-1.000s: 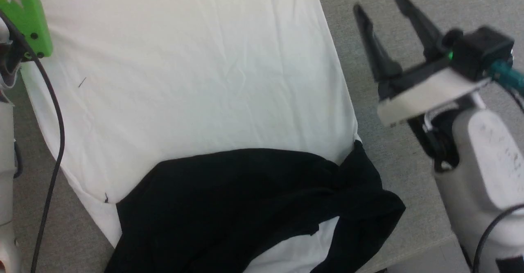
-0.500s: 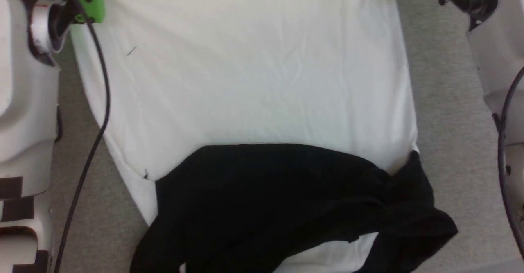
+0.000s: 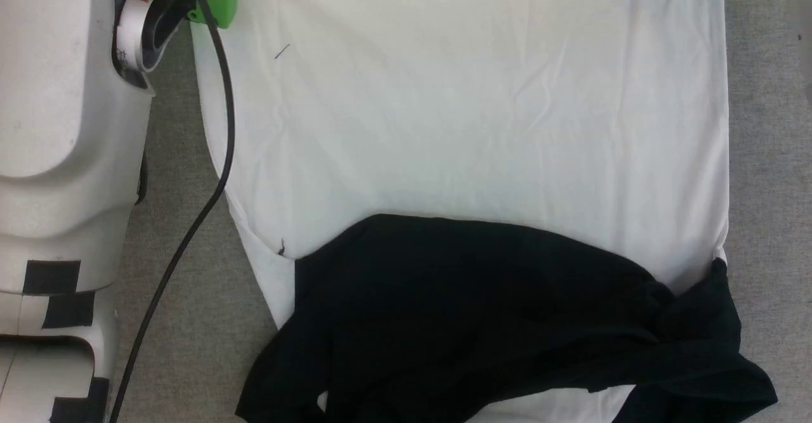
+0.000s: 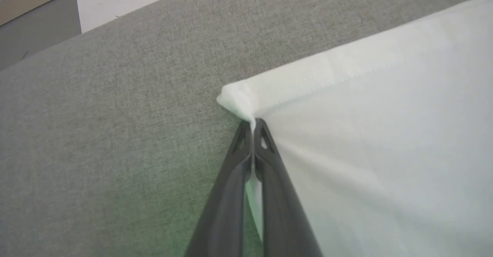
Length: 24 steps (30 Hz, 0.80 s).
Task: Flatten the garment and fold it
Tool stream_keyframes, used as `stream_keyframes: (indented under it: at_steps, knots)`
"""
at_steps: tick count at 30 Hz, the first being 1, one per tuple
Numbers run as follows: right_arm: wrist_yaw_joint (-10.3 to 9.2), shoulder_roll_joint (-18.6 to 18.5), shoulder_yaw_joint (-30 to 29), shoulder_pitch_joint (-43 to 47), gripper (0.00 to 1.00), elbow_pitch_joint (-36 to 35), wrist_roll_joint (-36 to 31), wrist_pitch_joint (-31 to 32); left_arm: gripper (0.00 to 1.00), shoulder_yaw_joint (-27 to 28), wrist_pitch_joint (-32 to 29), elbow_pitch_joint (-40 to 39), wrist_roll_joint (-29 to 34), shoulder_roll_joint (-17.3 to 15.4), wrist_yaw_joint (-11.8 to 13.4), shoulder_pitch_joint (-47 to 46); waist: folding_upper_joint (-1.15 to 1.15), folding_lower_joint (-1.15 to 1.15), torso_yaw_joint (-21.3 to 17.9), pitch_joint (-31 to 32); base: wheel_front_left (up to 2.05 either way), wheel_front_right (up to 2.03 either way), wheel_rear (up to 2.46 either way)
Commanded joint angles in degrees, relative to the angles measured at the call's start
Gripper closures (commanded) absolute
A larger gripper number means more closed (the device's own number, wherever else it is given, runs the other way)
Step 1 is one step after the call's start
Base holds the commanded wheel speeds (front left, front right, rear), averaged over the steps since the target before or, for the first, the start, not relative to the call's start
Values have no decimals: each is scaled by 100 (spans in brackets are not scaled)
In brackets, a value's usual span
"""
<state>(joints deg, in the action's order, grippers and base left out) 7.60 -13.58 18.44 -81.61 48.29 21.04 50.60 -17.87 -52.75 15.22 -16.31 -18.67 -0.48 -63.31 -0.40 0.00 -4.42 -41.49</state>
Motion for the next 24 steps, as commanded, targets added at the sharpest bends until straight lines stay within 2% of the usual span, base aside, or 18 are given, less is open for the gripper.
stream_keyframes:
  at_steps: [1,8,14,24]
  knots:
    - [-11,-55,25,173,100,66,-56,40,100,-36,-39,185,-17,-64,-24,122,40,0,-8,-13,0,0,0]
    - [-11,-173,-133,264,100,-361,-296,-692,100,-48,640,173,138,-165,-54,-43,40,0,-81,-32,0,0,0]
    - [-11,-262,-375,116,100,-522,-744,-1782,100,-18,1623,362,352,-205,-3,-389,40,0,-171,-43,0,0,0]
    - [-11,-171,-498,28,100,-421,-1141,-3168,100,22,3462,761,697,-160,290,-818,40,0,-263,91,0,0,0]
